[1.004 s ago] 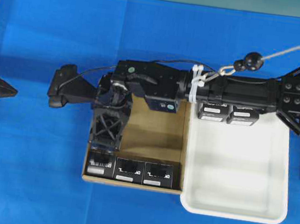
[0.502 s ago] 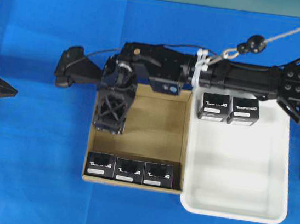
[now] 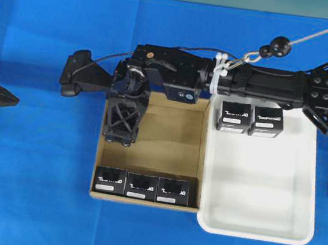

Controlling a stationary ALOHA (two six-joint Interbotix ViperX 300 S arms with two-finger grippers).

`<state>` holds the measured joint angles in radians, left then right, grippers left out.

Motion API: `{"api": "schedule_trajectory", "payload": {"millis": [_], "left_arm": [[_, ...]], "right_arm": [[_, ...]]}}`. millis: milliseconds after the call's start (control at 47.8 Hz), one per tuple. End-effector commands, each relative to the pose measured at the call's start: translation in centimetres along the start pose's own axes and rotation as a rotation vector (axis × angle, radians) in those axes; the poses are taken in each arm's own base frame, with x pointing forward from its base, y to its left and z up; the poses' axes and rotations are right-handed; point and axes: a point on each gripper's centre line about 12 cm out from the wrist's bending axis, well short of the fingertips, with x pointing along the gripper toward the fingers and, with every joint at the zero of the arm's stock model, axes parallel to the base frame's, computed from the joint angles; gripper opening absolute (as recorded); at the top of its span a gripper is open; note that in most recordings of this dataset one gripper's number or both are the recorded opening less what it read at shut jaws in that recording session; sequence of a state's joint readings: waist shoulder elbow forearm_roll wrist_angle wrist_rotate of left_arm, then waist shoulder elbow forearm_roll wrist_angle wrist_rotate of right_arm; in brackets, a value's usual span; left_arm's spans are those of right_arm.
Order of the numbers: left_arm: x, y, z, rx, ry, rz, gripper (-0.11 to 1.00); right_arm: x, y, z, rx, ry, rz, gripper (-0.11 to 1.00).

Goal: Pick the box from inside the cardboard box.

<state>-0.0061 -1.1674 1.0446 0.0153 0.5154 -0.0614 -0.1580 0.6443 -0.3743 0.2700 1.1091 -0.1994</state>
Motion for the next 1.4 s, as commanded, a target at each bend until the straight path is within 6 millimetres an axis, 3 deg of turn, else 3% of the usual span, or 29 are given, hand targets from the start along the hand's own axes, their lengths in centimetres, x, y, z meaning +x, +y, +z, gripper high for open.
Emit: {"api": "schedule_trajectory", "payload": {"millis": [0,188,293,670,921,1004,1381], "left_arm": [[-0.2,0.0,1.0,-0.001,-0.025,0.001,-0.05],[-0.2,0.0,1.0,-0.002,-0.025,0.001,-0.05],[-0.2,0.0,1.1,-0.001,-0.025,0.002,-0.05],[-0.2,0.0,1.1,-0.001,-0.026,0.001,-0.05],[-0.3,0.0,1.2,0.000,-0.032,-0.001,-0.05],[-0.3,0.0,1.2,0.000,-0.032,-0.001,-0.05],[-0.4,-0.2,1.2,0.003,-0.033,-0.009,-0.05]], "right_arm": [[-0.1,0.4,0.1,-0.009,-0.006,0.002,1.00],[-0.3,0.5,0.1,-0.004,0.000,0.005,1.00],[-1.8,0.9,0.4,-0.007,-0.003,0.009,1.00],[-14.9,4.0,1.9,-0.049,-0.086,0.003,1.00],[-20.3,5.2,2.0,-0.072,-0.137,0.000,1.00],[-21.2,5.0,2.0,-0.058,-0.156,-0.003,1.00],[-21.2,4.8,2.0,-0.050,-0.156,-0.005,1.00]]}}
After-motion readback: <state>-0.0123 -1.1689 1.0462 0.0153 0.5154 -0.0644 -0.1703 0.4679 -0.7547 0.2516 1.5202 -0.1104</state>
